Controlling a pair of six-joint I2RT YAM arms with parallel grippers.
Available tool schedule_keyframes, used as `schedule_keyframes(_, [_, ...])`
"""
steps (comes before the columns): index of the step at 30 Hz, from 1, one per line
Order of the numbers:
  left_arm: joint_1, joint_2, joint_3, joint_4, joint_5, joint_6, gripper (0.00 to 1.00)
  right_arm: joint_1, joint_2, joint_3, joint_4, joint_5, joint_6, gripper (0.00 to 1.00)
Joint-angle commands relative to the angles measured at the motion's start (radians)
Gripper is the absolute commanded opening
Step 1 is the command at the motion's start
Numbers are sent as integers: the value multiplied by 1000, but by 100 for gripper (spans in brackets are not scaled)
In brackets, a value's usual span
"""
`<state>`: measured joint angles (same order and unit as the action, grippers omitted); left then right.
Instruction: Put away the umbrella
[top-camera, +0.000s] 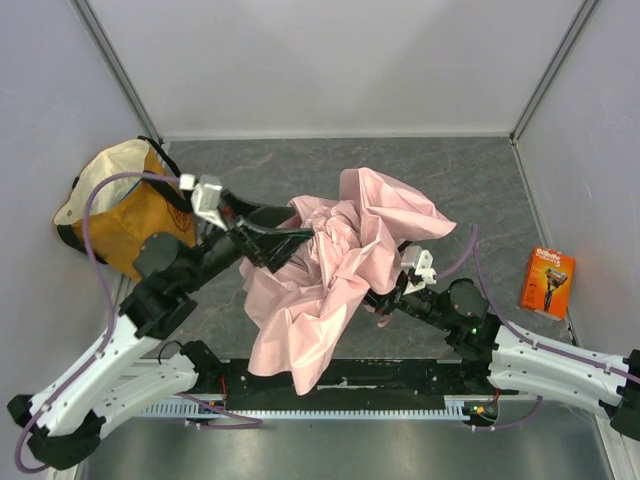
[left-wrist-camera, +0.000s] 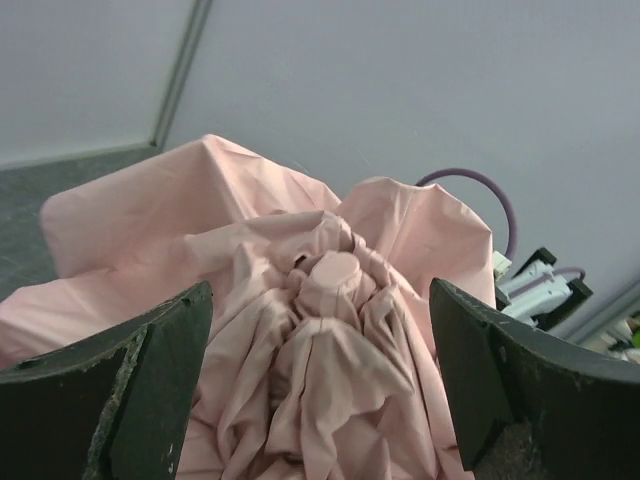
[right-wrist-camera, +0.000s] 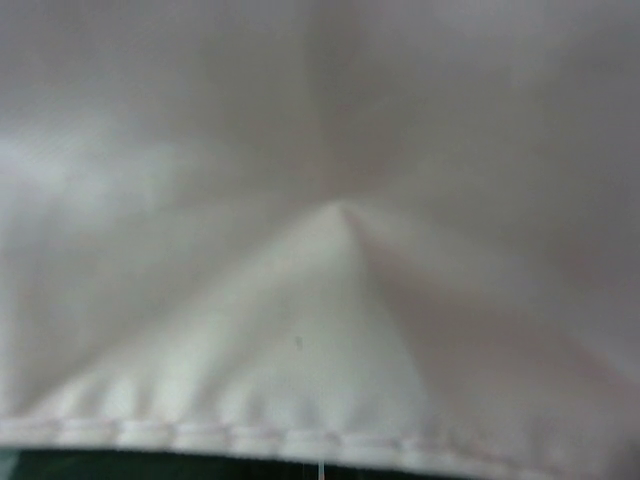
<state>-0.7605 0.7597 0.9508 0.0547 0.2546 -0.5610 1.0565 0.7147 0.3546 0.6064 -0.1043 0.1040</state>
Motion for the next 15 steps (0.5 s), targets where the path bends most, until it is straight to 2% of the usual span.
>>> schedule_keyframes(1, [1, -123, -59, -19, -178, -12, 93, -1, -32, 81, 115, -3, -7, 0])
schedule_keyframes(4, [1, -96, -78, 17, -74, -83, 94, 0, -31, 98, 121, -14, -4, 0])
schedule_keyframes(7, [1, -65, -133, 205, 96, -137, 94, -1, -20, 118, 115, -23, -6, 0])
schedule_keyframes(9, [1, -39, -164, 321, 135, -166, 93, -1, -11, 133, 107, -37, -9, 0])
schedule_keyframes(12, [1, 45, -129, 349, 182, -168, 94, -1, 3, 145, 108, -58, 2, 0])
schedule_keyframes(15, [1, 108, -121, 460, 256, -194, 94, 0, 11, 150, 95, -63, 0, 0])
